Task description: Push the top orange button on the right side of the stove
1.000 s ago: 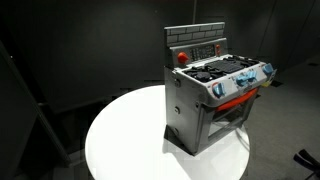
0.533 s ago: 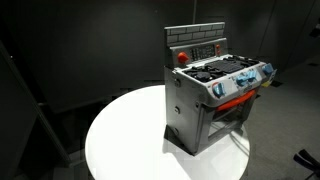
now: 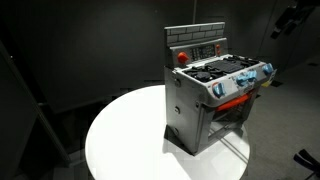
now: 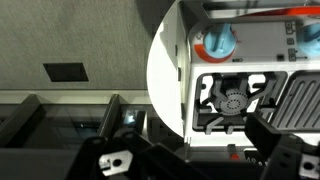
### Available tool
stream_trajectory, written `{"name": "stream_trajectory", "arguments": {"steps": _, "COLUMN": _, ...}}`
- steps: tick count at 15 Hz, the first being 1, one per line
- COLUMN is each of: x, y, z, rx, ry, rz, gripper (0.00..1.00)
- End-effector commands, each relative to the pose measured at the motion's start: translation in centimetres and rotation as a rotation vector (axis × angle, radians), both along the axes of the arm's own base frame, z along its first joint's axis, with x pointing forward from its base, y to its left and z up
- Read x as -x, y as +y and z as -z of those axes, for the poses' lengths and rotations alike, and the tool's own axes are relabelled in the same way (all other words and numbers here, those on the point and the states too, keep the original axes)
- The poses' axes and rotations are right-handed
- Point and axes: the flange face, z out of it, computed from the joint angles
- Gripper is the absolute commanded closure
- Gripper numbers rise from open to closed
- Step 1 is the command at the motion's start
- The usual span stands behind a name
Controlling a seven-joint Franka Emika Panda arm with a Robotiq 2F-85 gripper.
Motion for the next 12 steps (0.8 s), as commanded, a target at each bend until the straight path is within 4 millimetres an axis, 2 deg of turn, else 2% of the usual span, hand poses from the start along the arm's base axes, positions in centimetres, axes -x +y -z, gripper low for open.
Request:
{"name": "stream_trajectory", "arguments": {"steps": 1, "x": -4.8, "y": 1.2, "z": 0.3, "rx": 0.025, "ry": -0.017, "rz": 0.023, "gripper": 0.0}}
{"name": "stream_trajectory", "arguments": {"steps": 5, "x": -8.6, "y": 2.2, "z": 1.5, "rx": 0.036, "ry": -0.015, "rz": 0.041, "gripper": 0.0}}
{"name": "stream_trajectory", "arguments": {"steps": 7, "x": -9.7, "y": 2.2, "z": 1.7, "rx": 0.046, "ry": -0.007, "rz": 0.05, "gripper": 0.0}}
{"name": "stream_trajectory", "arguments": {"steps": 8, "x": -9.9, "y": 2.1, "z": 1.7, "rx": 0.05, "ry": -0.008, "rz": 0.046, "gripper": 0.0}}
{"name": "stream_trajectory", "arguments": {"steps": 9, "x": -8.7, "y": 2.2, "z": 2.3, "rx": 0.03, "ry": -0.002, "rz": 0.028, "gripper": 0.0}}
{"name": "stream_trajectory", "arguments": {"steps": 12, "x": -9.4, "y": 2.1, "z": 2.5, "rx": 0.035, "ry": -0.002, "rz": 0.03, "gripper": 0.0}}
